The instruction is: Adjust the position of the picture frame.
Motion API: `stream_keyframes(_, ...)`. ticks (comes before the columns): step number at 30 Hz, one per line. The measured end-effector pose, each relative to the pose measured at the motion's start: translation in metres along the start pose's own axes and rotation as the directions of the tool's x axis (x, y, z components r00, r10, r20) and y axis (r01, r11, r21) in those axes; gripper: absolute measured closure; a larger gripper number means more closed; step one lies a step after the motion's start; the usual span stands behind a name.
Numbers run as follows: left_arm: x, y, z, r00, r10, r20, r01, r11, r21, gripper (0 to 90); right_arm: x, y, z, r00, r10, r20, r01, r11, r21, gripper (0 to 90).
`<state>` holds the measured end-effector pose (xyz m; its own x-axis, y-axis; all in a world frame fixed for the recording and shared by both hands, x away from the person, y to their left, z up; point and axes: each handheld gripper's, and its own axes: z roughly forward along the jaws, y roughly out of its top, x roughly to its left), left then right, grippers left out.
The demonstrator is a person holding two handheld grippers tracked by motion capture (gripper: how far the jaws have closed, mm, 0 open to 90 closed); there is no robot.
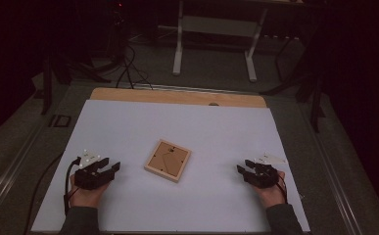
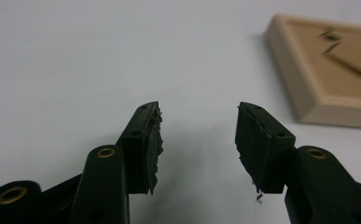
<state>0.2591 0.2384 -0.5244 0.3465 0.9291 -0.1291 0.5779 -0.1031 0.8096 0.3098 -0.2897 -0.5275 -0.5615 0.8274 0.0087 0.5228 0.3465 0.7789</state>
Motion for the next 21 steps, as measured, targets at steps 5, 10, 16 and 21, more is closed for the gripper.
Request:
stream_keyframes(5,-0.005,0.001,0.000,0.9984,0.028,0.048,-0.027,0.9996,-0.012,53.4,0.002,0.000,-0.001,0.9990,-0.023,-0.038,0.022,1.000,-0.020,56.5)
stream_keyframes(10,-0.006,0.001,0.000,0.9976,0.036,0.059,-0.035,0.9993,-0.011,51.8,0.003,0.001,-0.001,0.9984,-0.023,-0.053,0.022,1.000,-0.021,56.4)
stream_keyframes(16,-0.011,0.002,0.001,0.9939,0.061,0.092,-0.060,0.9981,-0.014,54.6,0.006,0.001,0.000,0.9973,-0.028,-0.067,0.027,0.999,-0.022,56.3)
stream_keyframes(21,-0.015,0.006,-0.002,0.9932,0.083,0.081,-0.081,0.9964,-0.026,56.6,0.007,0.002,0.002,0.9963,-0.034,-0.079,0.032,0.999,-0.019,55.2)
